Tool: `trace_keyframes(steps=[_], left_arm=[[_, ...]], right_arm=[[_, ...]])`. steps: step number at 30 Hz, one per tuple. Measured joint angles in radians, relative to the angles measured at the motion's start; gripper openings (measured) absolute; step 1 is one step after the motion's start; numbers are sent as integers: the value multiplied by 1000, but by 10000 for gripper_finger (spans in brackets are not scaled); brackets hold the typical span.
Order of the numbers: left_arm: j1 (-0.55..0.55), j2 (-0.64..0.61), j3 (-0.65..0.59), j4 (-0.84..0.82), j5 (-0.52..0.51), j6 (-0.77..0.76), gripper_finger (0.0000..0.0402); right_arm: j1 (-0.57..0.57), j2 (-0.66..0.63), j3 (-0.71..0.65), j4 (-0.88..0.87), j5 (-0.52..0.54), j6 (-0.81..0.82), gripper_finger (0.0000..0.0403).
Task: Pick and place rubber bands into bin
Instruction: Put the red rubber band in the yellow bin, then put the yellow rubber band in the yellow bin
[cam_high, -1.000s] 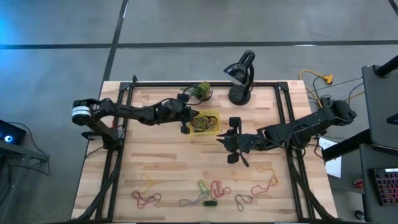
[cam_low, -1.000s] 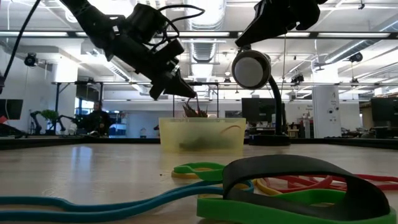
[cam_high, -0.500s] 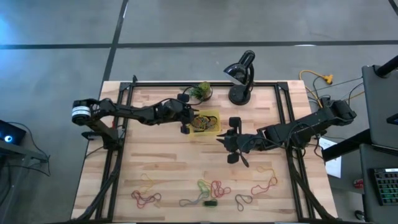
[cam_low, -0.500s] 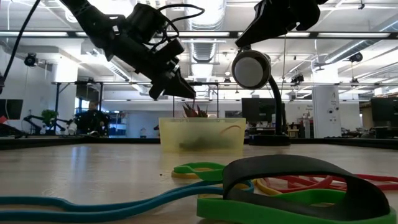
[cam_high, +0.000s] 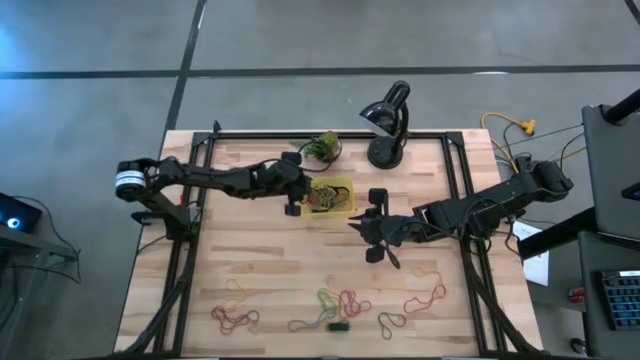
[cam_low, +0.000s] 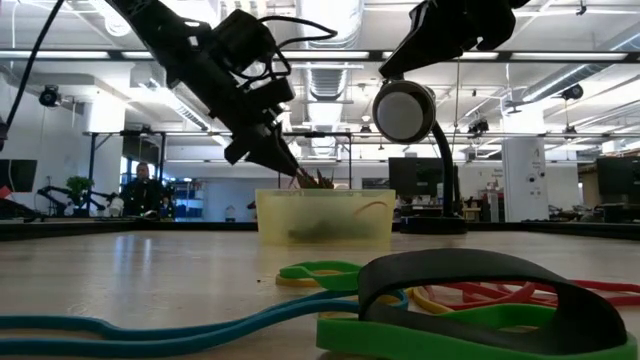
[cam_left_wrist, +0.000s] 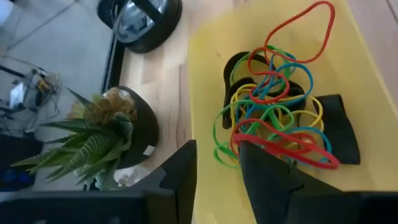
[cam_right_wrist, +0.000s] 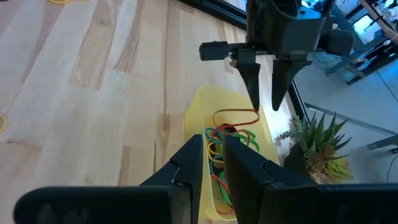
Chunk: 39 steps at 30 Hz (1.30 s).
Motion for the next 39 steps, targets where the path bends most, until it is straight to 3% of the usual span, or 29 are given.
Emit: trace_keyframes(steps=[12,23,31,39], left_arm=[[-7,-28,22,-2,4,-4,107],[-137,-168,-14,-290,65,-108,107],[-299,-299,-140,-278,75,-145,107],[-379,-412,-242,-216,72,-191,107]], right_arm=[[0,-1,-2,-44,-7,78,56],[7,11,-9,-379,-256,516,56],[125,42,-22,-561,-334,815,57],[292,49,-78,-532,-326,1102,57]])
